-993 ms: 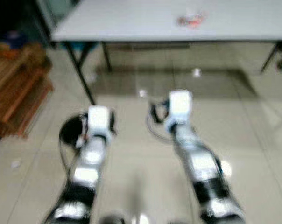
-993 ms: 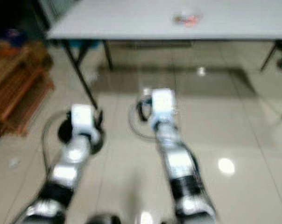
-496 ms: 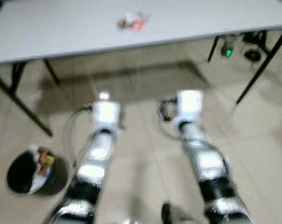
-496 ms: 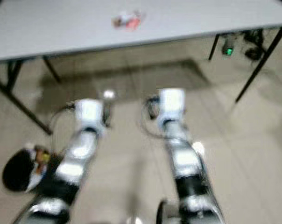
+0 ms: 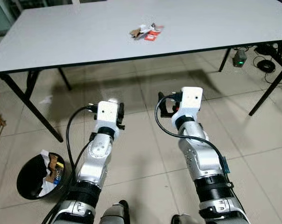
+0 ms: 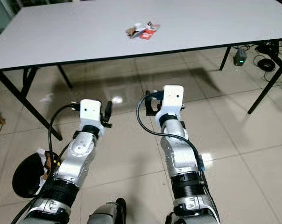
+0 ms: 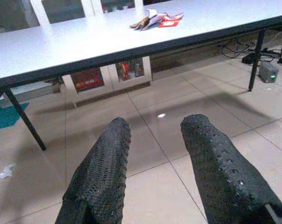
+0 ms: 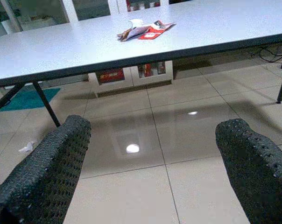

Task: Picking trash to rubbish bin

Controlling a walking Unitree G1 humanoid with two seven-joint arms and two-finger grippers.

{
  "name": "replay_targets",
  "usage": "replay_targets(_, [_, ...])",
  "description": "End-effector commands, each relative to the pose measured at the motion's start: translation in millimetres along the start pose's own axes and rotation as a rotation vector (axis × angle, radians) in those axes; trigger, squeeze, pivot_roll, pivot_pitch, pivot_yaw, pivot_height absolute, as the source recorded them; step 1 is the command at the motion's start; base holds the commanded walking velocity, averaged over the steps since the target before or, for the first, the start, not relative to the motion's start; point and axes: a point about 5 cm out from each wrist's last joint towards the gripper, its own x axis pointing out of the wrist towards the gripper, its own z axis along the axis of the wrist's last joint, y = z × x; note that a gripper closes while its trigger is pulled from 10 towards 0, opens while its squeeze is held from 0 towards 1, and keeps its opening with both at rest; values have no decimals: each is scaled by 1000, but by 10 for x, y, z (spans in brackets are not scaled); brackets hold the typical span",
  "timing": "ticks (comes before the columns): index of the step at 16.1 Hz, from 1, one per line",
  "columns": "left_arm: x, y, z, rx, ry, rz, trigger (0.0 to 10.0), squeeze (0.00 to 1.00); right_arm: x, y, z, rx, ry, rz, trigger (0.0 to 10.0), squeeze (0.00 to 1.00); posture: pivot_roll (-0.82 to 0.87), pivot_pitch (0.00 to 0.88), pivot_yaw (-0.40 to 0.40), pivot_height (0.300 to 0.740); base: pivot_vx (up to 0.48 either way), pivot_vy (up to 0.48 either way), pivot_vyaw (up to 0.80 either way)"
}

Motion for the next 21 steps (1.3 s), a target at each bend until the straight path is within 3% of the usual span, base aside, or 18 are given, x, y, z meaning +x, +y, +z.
replay_targets(1, [-3,5,-4,1,6,-1,10000,0,-7,5,-6,11,0,-3,10000,0,9,107,65,740,0,0,0])
replay_targets(3, [4,-8,12,1,-2,-4,10000,0,-13,13,-17,10,1,-2,10000,0,6,101,67,740,0,0,0])
replay_targets(4, [7,-23,13,-10,-1,-13,10000,1000,-15,13,-20,10,3,-2,10000,0,6,101,67,740,0,0,0])
replay_targets(21, [0,-60,19,-15,2,-29,10000,1000,-17,5,-26,3,19,-2,10000,0,7,133,60,740,0,0,0])
